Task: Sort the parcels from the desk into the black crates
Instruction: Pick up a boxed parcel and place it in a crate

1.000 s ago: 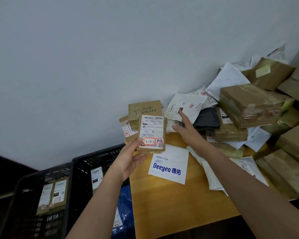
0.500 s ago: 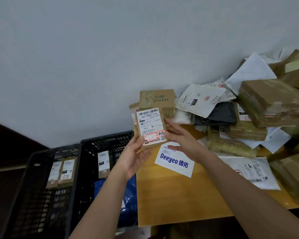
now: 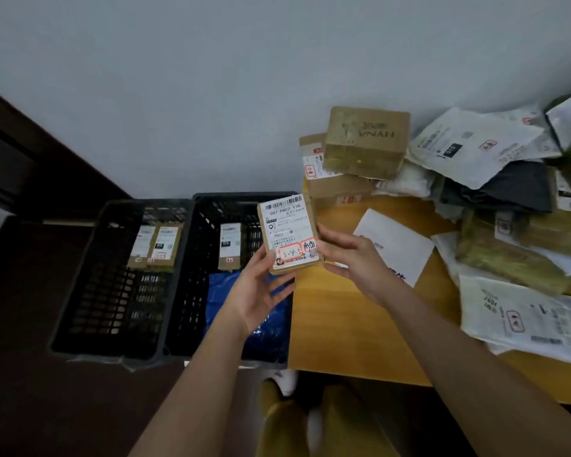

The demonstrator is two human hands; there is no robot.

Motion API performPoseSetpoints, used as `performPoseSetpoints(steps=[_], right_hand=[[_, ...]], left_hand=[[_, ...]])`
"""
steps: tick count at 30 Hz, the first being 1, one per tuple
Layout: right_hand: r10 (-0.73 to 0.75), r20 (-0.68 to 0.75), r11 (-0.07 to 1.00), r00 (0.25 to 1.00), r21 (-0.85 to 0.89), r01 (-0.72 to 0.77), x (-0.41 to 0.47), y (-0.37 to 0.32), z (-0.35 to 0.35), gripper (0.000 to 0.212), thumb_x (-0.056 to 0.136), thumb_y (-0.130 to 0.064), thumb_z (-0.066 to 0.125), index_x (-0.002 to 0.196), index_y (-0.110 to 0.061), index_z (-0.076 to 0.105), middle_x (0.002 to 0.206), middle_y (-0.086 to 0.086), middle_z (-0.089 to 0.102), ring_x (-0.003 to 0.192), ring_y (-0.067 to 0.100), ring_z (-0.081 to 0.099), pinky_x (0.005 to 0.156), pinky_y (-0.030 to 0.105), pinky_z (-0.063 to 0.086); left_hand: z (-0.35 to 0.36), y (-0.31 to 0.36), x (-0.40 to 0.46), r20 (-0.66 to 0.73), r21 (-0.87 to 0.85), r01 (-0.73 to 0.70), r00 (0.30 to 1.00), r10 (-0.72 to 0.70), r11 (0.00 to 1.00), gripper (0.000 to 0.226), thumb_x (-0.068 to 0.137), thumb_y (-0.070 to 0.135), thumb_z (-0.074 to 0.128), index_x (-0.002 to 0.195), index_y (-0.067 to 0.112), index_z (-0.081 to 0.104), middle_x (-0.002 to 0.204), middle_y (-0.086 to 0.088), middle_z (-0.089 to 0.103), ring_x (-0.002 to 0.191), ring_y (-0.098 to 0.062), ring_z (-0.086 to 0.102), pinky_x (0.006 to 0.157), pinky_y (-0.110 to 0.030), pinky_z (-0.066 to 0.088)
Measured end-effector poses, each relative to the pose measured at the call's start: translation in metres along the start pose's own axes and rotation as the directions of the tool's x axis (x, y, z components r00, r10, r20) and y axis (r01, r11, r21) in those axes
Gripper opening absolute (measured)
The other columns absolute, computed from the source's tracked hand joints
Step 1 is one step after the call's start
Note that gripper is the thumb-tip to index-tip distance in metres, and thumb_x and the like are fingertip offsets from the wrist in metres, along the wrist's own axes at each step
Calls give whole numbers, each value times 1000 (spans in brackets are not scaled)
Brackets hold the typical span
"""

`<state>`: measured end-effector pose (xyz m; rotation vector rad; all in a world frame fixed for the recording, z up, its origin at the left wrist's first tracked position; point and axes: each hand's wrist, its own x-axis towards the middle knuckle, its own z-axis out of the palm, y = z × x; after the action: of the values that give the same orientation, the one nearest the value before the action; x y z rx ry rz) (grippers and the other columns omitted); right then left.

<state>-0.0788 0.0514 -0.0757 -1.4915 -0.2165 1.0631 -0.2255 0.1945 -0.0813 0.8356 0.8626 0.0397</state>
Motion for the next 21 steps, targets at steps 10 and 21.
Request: performPoseSetpoints(steps=[10,21], right_hand=[[-14,18,998,1000,-68,15,-15,11,131,47,90,-31,69,135,-30,59,122,-7,70,114,11,63,87,29,50],[52,55,987,997,-154,-43,-30,62,374,29,97,-41,58,125,-38,54,111,-10,63,100,15,67,77,26,52]], left_hand=[[-115,20,-54,-13,-89,-66,998,66,994,42,96,22,55,138,26,54,127,-10,66,116,-35,62,100,-44,49],[-323,66,-155,-219,-4,-47,975,45,999,40,94,38,60,132,27,59,120,-8,67,107,-34,66,92,-37,53]])
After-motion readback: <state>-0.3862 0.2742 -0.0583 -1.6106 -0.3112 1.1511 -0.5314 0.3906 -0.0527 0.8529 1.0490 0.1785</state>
